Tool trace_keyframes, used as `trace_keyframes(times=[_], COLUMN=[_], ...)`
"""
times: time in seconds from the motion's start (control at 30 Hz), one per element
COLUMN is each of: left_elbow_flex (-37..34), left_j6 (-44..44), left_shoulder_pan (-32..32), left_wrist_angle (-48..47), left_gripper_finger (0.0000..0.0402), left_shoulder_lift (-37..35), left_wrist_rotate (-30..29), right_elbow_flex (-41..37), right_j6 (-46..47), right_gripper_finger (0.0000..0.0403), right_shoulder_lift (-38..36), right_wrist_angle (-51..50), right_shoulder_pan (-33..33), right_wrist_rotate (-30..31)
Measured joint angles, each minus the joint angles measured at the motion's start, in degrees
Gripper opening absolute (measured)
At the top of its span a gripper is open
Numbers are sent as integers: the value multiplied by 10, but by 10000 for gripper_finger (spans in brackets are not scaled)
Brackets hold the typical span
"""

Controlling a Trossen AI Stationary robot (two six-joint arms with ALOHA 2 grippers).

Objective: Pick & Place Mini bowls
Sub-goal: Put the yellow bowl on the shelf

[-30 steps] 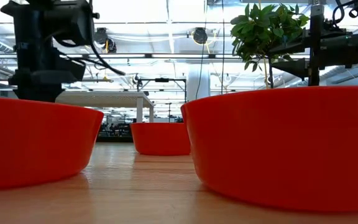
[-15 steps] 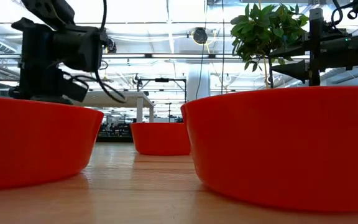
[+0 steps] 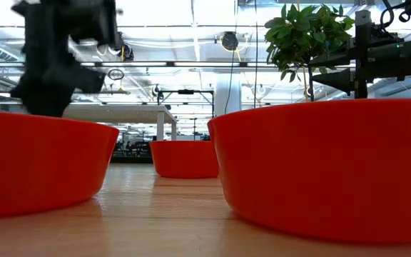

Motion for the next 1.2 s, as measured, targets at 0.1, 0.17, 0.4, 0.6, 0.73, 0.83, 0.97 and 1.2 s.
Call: trace_keyframes(times=[0.1,0.17,0.4,0.6,0.73,0.83,0.97,1.2], left_elbow_flex=[51,94,235,286,286,286,286,286], left_j6=[48,103,385,497,530,551,596,642], left_shoulder_pan=[-5,-6,19,159,281,365,448,528], left_wrist_angle=[2,5,9,-14,-53,-98,-132,-136], left_gripper_finger=[10,7,25,20,6,11,25,6], left_shoulder_lift=[-29,-43,-54,-50,-43,-23,13,77], left_wrist_rotate=[-45,-83,-218,-203,-152,-134,-131,-130], right_elbow_flex=[0,0,0,0,0,0,0,0], right_j6=[0,0,-12,-13,-13,-13,-13,-9], right_gripper_finger=[155,155,155,155,155,155,155,155], right_shoulder_lift=[0,0,0,0,0,0,0,0], right_wrist_angle=[0,0,0,0,0,0,0,0], right_shoulder_pan=[0,0,0,0,0,0,0,0], right_wrist_rotate=[0,0,0,2,3,4,5,5])
